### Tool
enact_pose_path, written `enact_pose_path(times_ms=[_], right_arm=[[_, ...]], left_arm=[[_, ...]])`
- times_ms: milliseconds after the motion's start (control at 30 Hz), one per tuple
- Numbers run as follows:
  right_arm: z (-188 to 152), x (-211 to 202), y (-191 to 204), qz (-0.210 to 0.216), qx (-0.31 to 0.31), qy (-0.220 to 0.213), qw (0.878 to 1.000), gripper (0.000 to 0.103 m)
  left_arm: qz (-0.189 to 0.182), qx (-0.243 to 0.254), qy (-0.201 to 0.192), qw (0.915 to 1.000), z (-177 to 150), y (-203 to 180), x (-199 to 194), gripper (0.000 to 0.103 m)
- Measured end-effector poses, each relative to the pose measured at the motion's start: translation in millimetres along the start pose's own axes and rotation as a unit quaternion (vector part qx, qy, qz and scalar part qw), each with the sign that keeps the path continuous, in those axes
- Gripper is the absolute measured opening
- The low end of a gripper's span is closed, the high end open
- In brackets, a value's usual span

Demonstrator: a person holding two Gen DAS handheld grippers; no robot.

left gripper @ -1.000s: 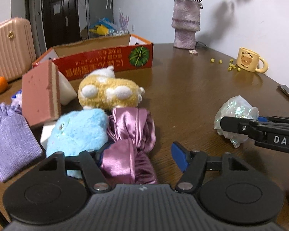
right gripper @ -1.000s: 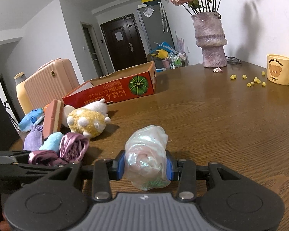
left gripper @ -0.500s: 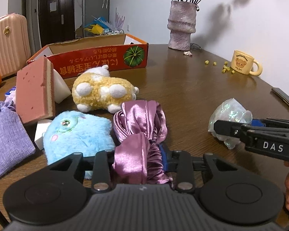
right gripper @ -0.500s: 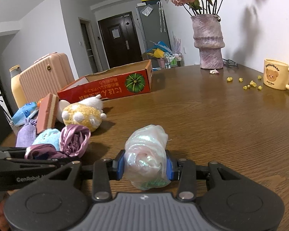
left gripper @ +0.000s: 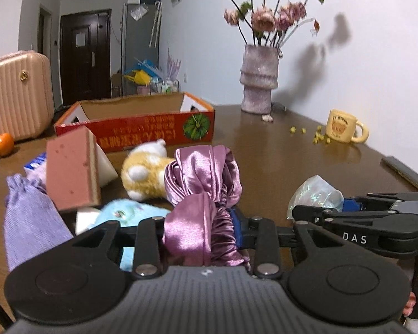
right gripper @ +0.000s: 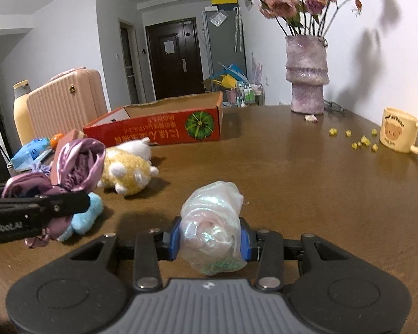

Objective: Organize soft objects
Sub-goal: 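Carry the scrunchie and the plastic bag in both grippers over the cardboard box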

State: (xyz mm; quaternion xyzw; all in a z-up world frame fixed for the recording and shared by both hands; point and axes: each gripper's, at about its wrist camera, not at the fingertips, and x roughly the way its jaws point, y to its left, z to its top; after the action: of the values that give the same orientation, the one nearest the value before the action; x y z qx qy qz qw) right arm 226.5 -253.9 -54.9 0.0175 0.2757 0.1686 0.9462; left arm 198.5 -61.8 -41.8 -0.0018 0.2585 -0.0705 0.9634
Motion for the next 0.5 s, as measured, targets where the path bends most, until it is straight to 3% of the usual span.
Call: enact_pose_path(times_ms=[500], right_arm=[[42.6, 2.1, 40.6, -0.002, -0.025, -0.038, 0.999, 0.039]], left_arm=[[0.011, -0.024, -0.056, 0.9981, 34.5, 43.8, -24.4, 0.034]])
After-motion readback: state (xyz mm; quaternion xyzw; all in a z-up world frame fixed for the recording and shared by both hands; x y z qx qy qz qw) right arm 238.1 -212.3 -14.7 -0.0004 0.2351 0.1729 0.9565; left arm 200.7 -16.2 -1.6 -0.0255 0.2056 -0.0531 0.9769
